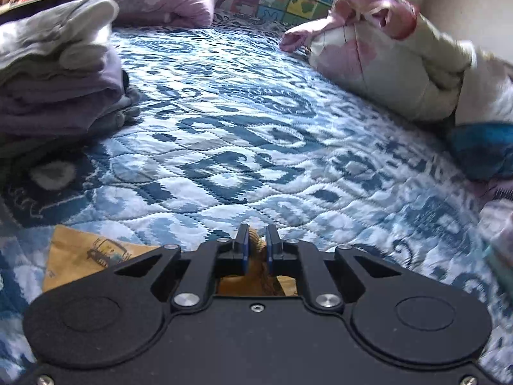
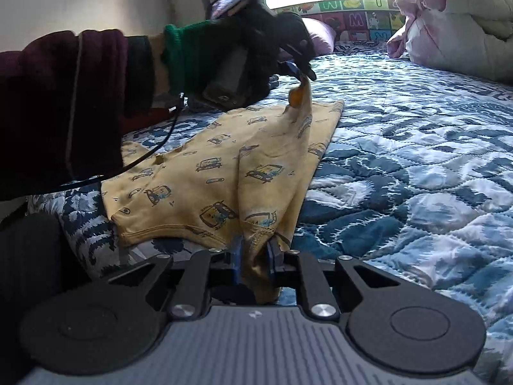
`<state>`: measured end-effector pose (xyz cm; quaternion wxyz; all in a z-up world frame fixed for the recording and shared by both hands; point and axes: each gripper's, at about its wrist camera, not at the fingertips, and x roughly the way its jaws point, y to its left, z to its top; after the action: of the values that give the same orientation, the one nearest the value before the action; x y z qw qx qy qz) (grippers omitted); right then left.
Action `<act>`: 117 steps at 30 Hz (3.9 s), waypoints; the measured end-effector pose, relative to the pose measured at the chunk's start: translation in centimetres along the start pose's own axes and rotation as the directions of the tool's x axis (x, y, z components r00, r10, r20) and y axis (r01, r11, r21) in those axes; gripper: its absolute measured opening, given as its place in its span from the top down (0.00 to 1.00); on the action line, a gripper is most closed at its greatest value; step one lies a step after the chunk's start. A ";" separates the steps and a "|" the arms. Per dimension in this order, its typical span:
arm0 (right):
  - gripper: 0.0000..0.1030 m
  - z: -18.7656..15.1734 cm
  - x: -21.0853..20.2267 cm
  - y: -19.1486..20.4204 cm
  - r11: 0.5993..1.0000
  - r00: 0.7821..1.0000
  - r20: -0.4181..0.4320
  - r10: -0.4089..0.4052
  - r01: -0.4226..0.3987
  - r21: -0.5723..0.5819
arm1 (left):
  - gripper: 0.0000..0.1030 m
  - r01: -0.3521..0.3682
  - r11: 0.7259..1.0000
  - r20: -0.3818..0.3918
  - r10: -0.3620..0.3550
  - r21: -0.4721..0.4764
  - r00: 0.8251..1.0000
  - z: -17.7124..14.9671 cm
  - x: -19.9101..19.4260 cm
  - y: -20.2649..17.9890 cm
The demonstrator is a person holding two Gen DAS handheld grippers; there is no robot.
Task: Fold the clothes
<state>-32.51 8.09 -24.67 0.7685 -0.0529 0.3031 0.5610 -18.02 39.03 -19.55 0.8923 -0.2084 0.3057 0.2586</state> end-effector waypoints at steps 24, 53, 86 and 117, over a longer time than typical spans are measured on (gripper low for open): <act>0.74 0.4 0.4 1.3 0.999 1.000 -0.022 0.010 -0.011 -0.048 | 0.71 0.056 0.998 -0.008 -0.056 0.035 0.998 -2.1 -2.2 4.7; 0.80 0.6 -4.1 1.5 0.986 0.981 0.174 -0.090 0.112 -0.122 | 0.71 0.148 0.970 -0.019 -0.147 0.193 0.989 -11.6 -13.1 3.4; 0.58 2.2 -1.2 3.3 0.997 0.990 0.120 -0.076 0.073 0.030 | 0.42 -0.027 0.697 0.107 0.148 -0.717 0.983 -17.6 -24.4 30.3; 0.61 3.1 0.0 1.6 0.978 0.991 0.127 0.045 -0.070 0.198 | 1.00 0.159 0.938 0.328 -0.052 -0.307 0.943 -12.5 -24.2 19.3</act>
<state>-32.68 10.02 -21.71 0.7703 0.0686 0.3125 0.5517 -51.30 39.39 -16.99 0.8948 -0.3270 0.1000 0.2871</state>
